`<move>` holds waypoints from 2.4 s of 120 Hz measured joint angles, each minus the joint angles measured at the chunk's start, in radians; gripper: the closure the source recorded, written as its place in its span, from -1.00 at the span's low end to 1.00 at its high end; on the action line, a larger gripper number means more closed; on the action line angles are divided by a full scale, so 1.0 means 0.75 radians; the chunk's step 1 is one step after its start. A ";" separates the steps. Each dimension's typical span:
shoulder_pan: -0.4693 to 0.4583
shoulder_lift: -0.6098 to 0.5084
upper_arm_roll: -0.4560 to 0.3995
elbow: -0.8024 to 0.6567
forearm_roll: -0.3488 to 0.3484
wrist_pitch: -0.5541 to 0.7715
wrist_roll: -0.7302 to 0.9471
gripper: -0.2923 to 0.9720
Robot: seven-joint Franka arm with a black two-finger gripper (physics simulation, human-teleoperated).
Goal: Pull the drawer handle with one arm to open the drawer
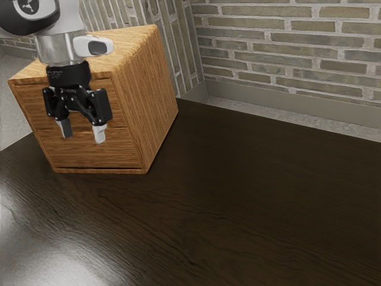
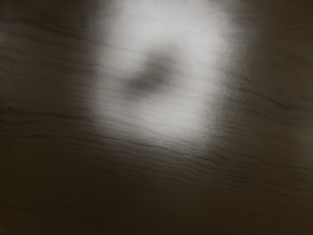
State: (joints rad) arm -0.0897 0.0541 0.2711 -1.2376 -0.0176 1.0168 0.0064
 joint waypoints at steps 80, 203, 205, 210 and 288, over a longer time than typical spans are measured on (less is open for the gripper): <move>-0.356 -0.058 0.205 0.218 0.033 0.358 -0.861 -0.50; 0.630 -0.014 0.234 0.187 -0.129 0.508 -1.815 -0.50; 0.606 -0.014 0.234 0.187 -0.129 0.509 -1.821 -0.50; 0.553 -0.013 0.233 0.187 -0.130 0.510 -1.835 -0.50; 0.714 0.013 0.213 0.181 -0.160 0.557 -1.961 -0.50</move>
State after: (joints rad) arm 0.4462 0.0642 0.4305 -1.1015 -0.1378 1.4344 -1.4643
